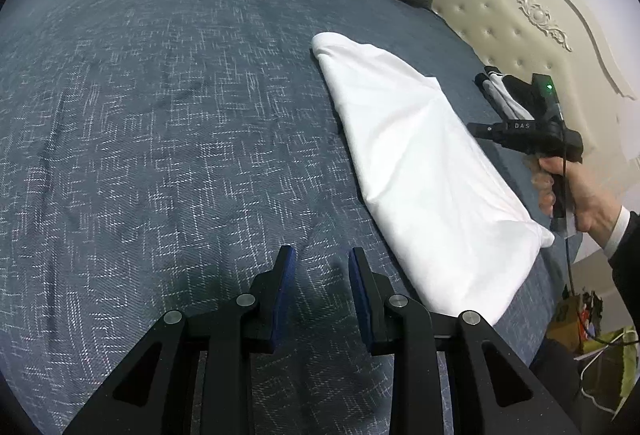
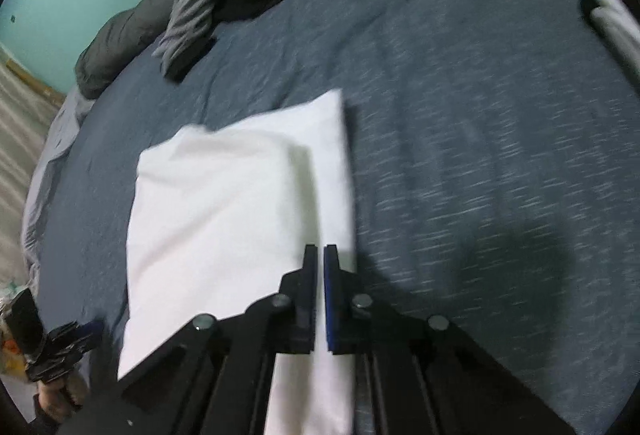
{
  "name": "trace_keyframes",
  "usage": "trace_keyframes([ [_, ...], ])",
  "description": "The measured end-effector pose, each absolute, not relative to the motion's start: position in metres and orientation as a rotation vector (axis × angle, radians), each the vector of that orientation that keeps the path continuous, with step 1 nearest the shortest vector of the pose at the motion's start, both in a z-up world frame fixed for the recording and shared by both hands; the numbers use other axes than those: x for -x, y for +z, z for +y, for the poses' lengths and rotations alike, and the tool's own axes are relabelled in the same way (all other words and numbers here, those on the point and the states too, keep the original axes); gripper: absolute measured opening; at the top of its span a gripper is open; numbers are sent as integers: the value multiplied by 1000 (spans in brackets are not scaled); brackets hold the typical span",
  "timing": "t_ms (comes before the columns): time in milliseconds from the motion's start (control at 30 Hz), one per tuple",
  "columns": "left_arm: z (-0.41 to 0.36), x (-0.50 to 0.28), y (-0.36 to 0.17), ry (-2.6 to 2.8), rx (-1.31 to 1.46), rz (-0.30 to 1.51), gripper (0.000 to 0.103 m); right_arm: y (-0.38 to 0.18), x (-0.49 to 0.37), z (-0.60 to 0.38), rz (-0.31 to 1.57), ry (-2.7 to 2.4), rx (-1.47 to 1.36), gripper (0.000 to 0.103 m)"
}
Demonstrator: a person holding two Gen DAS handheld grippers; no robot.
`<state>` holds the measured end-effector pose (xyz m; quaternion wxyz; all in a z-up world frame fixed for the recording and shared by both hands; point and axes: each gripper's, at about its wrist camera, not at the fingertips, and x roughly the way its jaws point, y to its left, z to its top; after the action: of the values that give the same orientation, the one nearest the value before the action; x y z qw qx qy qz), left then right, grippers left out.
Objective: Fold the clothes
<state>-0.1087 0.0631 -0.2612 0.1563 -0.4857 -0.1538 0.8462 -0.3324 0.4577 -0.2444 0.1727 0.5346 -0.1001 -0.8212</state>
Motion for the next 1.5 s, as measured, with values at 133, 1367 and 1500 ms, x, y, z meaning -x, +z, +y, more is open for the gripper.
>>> trace_keyframes([
  [133, 65, 107, -260, 2418, 1387, -436, 30, -231, 325, 473, -393, -2316, -1478, 5],
  [1367, 140, 88, -237, 2298, 1317, -278, 30, -237, 180, 505, -574, -2116, -1606, 32],
  [1500, 145, 84, -240, 2293, 1328, -262, 30, -241, 168, 505, -591, -2105, -1603, 32],
])
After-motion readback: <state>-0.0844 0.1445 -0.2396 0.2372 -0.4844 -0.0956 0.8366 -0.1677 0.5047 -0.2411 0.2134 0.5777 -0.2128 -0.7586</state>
